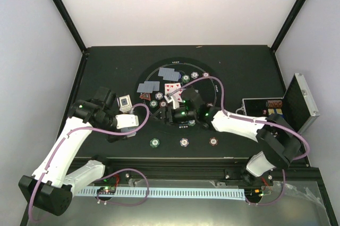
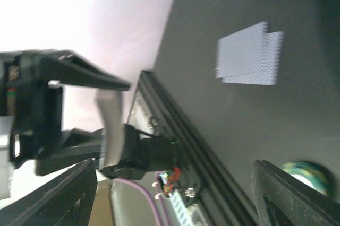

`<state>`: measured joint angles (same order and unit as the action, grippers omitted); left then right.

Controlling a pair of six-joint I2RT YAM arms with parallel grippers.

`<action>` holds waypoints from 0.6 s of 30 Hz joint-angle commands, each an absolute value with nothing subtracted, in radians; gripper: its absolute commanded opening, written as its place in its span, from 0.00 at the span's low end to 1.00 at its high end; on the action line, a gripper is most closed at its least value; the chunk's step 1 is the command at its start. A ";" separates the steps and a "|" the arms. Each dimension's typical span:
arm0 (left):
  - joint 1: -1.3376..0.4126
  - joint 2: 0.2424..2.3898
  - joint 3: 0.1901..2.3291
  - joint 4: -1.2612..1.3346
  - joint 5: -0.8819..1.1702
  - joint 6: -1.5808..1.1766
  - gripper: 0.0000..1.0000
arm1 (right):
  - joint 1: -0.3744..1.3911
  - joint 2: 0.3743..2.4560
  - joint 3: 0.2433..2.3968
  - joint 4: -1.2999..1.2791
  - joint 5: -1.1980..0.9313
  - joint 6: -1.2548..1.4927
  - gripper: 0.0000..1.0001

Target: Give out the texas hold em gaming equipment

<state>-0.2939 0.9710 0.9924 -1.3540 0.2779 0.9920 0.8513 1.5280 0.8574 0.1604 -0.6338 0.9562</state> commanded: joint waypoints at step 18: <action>-0.292 0.976 1.019 -1.368 0.324 0.993 0.02 | 1.064 1.819 0.989 0.615 -0.714 1.233 0.73</action>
<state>-0.2939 0.9817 0.9928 -1.3544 0.2928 0.9920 1.0454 1.7691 0.9386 0.5552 -0.6952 1.2079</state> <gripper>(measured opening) 0.656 0.736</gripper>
